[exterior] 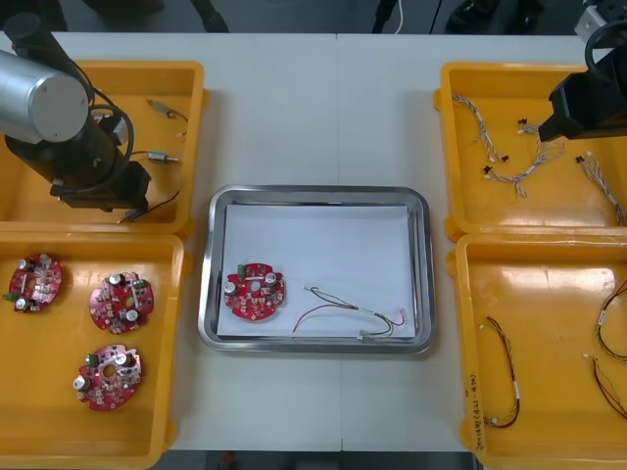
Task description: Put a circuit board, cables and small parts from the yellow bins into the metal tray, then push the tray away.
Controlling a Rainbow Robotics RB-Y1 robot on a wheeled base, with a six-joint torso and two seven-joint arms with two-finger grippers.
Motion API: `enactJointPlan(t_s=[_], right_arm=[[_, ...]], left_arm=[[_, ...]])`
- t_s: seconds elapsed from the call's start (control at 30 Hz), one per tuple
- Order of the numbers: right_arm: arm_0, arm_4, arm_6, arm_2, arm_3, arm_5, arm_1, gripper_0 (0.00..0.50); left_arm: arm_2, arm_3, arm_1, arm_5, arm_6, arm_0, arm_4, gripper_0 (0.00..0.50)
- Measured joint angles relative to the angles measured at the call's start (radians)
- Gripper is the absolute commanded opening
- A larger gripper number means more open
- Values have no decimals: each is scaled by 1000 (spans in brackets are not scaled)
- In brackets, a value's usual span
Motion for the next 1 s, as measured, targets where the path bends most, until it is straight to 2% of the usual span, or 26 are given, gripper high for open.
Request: enactJointPlan(t_s=[0.37,0.57,0.8,0.83,0.87,0.9,0.93,0.97,1.0], right_arm=[[-72,100,0,-73,201,0,0,500],[-78,172,0,-93,222,0,0,500],[-93,179,0,-93,326,0,3,500],[-99,183,-1,-93,345,0,6,500],[-106,190,-2,-93,360,0,11,500],[-114,199,-5,-93,378,0,17,500],[-122,206,-9,-93,395,0,25,500],[-129,210,-14,-93,408,0,32,500],[-136,214,-18,-93,419,0,40,500]], left_arm=[[-31,34,-23,-56,0,-3,-22,500],[-63,56,-24,-101,0,-3,-36,500],[-72,68,-24,-112,0,-3,-38,488],[-72,68,-24,-112,0,-3,-39,377],[-72,68,-25,-112,0,-3,-39,314],[-72,68,-25,-112,0,-3,-40,175],[-72,68,-25,-112,0,-3,-41,113],[-72,68,-25,-112,0,-3,-41,2],[-72,68,-25,-115,0,-4,-44,0]])
